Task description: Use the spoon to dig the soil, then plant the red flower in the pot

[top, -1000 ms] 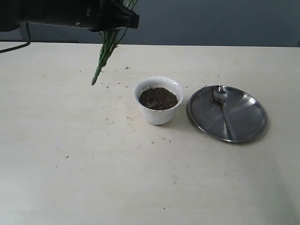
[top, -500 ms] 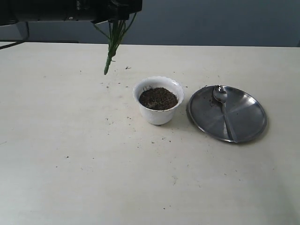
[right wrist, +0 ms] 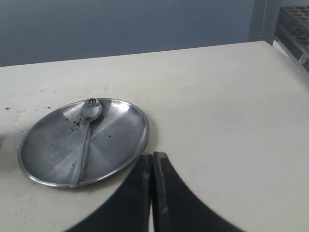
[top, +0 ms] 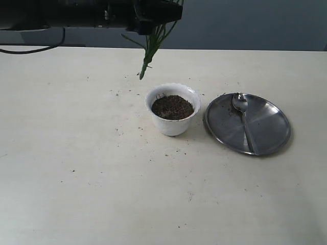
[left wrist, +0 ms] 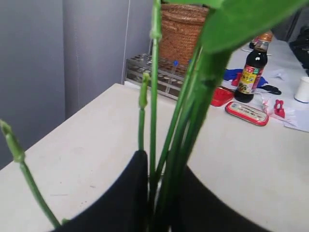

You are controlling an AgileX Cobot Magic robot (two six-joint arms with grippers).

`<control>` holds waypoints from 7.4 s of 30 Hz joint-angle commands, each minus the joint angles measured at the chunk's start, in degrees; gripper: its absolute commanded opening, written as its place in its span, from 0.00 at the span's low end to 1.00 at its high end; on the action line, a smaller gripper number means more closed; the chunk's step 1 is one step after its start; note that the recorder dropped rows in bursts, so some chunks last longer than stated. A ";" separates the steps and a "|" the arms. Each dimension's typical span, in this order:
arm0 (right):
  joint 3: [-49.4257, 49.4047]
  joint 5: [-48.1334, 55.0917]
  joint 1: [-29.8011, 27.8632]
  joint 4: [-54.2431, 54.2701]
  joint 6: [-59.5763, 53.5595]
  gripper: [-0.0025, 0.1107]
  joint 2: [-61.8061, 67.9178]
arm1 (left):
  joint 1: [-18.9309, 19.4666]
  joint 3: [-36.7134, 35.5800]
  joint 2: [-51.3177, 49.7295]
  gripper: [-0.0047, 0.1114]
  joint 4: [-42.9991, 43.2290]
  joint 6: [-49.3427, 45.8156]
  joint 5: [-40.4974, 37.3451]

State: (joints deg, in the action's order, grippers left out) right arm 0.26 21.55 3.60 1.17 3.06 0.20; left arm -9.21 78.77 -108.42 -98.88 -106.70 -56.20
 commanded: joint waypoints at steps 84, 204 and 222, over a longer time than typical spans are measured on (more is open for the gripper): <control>-0.26 -0.59 0.20 0.05 -0.25 0.02 -0.20 | 1.48 9.33 -13.17 0.04 -1.07 -4.39 -13.76; -0.26 -0.58 0.20 0.05 -0.25 0.02 -0.20 | -5.76 12.18 -20.16 0.04 -1.07 -8.66 -13.76; -0.26 -0.70 0.20 0.05 -0.25 0.02 -0.20 | -3.94 11.51 -20.37 0.04 -1.07 -9.15 -13.76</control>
State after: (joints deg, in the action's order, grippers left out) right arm 0.26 21.55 3.60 1.17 3.06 0.20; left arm -14.25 90.65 -128.90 -98.87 -115.65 -69.25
